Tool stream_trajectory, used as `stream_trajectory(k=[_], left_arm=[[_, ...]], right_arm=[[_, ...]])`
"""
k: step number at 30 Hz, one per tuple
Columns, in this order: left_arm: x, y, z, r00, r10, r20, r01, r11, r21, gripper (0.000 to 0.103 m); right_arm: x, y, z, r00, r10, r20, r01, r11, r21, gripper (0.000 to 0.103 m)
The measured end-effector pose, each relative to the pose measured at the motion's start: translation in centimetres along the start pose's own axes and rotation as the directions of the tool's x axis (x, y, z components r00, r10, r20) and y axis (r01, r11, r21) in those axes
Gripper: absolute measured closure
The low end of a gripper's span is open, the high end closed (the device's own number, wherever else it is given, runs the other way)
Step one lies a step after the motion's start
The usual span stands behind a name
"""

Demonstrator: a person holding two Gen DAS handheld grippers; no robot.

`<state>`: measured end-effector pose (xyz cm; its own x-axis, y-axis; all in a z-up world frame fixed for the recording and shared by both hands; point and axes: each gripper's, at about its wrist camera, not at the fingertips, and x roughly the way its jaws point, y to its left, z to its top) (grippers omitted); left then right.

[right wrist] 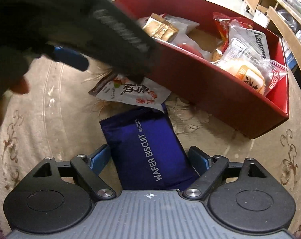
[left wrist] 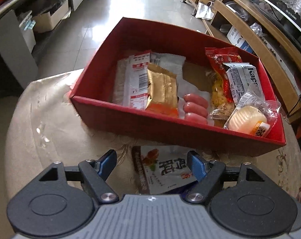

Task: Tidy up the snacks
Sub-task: 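Grasp the duck-neck pouch with the left gripper while the right gripper grasps the blue wafer biscuit, then lift and carry the pouch with the left gripper while the right gripper carries the wafer biscuit to the box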

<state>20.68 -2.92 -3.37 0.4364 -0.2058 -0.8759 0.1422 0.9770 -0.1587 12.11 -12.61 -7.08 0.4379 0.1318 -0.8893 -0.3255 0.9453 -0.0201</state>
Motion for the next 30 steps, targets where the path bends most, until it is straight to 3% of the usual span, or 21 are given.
stream_trajectory(k=[8,20,26,30], left_arm=[[1.9,-1.7,0.1,0.999,-0.009,-0.041,0.01,1.0,0.029,0.023],[1.7,-3.3,-1.6,0.998,0.041,-0.042,-0.038,0.997,0.074,0.027],[0.2,-2.7,-4.6,0.996,0.042,-0.073,-0.033,0.993,0.117,0.028],[-1.1,-1.5,-6.0,0.996,0.012,-0.094,-0.003,0.996,0.089,0.028]], right_arm=[[-1.6,0.2,-2.0,1.0,0.01,-0.013,-0.01,1.0,0.001,0.028],[-5.4,-1.1,-8.1,0.998,-0.005,-0.065,0.011,0.995,0.094,0.03],[-6.3,-2.9,-8.3,0.997,-0.025,-0.068,0.034,0.99,0.135,0.03],[-6.6,-3.2,-8.4,0.998,-0.024,-0.061,0.032,0.989,0.144,0.03]])
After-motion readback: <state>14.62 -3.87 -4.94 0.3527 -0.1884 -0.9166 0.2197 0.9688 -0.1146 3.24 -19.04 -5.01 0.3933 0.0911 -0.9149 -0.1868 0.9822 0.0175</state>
